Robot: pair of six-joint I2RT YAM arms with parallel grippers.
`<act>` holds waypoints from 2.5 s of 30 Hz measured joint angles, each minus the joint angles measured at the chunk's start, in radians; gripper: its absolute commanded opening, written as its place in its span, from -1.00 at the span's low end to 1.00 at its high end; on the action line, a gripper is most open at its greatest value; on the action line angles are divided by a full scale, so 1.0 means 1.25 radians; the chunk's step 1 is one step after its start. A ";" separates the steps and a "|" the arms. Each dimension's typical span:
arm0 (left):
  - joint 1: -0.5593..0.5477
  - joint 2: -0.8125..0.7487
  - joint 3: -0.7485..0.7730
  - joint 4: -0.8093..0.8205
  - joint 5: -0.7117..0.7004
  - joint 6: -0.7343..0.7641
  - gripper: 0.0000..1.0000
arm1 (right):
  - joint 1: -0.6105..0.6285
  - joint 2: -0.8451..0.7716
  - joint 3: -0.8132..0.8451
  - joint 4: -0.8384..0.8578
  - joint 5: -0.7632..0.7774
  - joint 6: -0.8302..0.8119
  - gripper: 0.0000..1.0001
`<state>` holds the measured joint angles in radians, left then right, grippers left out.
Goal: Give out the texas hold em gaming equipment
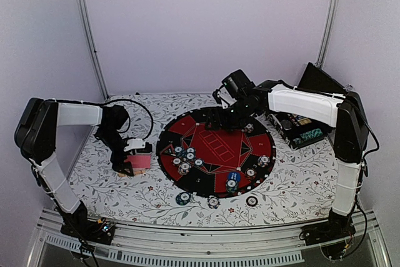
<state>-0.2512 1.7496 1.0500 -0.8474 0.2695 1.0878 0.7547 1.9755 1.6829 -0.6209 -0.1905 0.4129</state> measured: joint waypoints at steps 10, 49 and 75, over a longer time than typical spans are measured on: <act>0.000 0.003 0.005 0.001 -0.004 0.000 0.64 | 0.004 0.000 -0.002 0.001 -0.002 0.009 0.45; -0.022 -0.028 0.012 -0.005 -0.031 -0.008 0.13 | 0.004 -0.009 -0.059 0.059 -0.060 0.032 0.46; -0.073 -0.082 0.109 -0.100 0.047 -0.057 0.04 | 0.089 0.087 -0.134 0.557 -0.416 0.365 0.70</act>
<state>-0.3428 1.6474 1.1866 -0.9730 0.3283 1.0161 0.8665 2.0846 1.5150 0.0750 -0.7105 0.8696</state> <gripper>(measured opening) 0.641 0.857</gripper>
